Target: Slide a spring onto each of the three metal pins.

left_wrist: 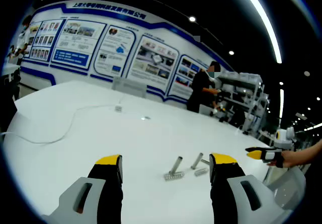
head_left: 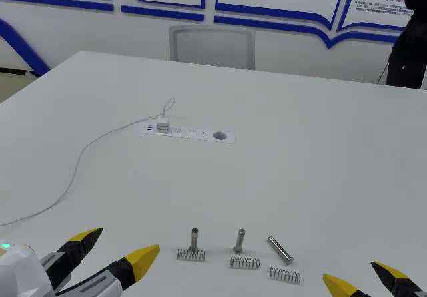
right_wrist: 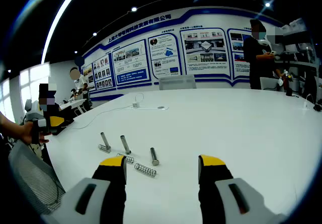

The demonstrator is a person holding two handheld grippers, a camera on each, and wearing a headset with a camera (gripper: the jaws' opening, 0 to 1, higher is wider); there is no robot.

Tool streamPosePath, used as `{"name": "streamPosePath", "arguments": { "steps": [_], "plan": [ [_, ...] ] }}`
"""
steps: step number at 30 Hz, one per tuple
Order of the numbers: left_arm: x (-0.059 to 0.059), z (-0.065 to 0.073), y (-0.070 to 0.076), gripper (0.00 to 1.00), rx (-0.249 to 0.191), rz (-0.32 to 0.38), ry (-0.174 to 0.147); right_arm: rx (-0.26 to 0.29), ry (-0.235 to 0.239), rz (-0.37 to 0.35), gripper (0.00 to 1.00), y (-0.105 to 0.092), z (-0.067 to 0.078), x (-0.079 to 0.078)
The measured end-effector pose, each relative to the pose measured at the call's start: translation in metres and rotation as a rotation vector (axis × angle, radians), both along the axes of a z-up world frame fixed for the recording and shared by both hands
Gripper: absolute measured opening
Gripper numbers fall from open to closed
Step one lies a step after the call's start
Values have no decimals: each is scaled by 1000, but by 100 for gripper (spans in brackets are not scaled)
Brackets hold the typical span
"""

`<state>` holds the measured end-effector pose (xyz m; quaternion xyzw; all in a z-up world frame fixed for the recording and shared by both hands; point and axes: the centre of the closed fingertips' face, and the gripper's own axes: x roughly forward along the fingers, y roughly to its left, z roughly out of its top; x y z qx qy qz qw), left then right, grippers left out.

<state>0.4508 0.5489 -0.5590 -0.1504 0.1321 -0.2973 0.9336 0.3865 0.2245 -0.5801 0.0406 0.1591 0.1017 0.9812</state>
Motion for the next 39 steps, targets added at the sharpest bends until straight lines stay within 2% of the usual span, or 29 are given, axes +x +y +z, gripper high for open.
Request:
{"name": "streamPosePath", "arguments": {
  "steps": [3,5,9,11,15,18,28,31,34,39],
  "plan": [
    [0,0,1,72,-1,3,4,0,-6,0,59,0,1,1],
    [0,-2,0,71,18,-2,8,7,5,1,59,0,-2,1],
    [-1,-3,-1,70,38,-10,3,-19,18,16,59,2,-5,0],
    [-1,-3,-2,70,38,-12,1,-51,4,21,58,3,-1,0],
    [-1,-5,-2,70,37,-11,11,-27,1,16,57,2,-1,0],
    [-1,-5,-2,70,32,-11,14,-33,12,11,57,0,-3,-1],
    [-3,-11,-4,69,57,-21,32,-12,27,7,57,-2,-8,-1],
    [-3,-5,-6,67,43,-25,8,20,28,-2,58,-3,-7,-1],
    [-4,-8,-7,65,54,-35,19,44,27,-23,58,-7,-8,-1],
    [-5,-9,-10,65,46,-51,30,73,26,-50,58,-12,-8,-1]
  ]
}}
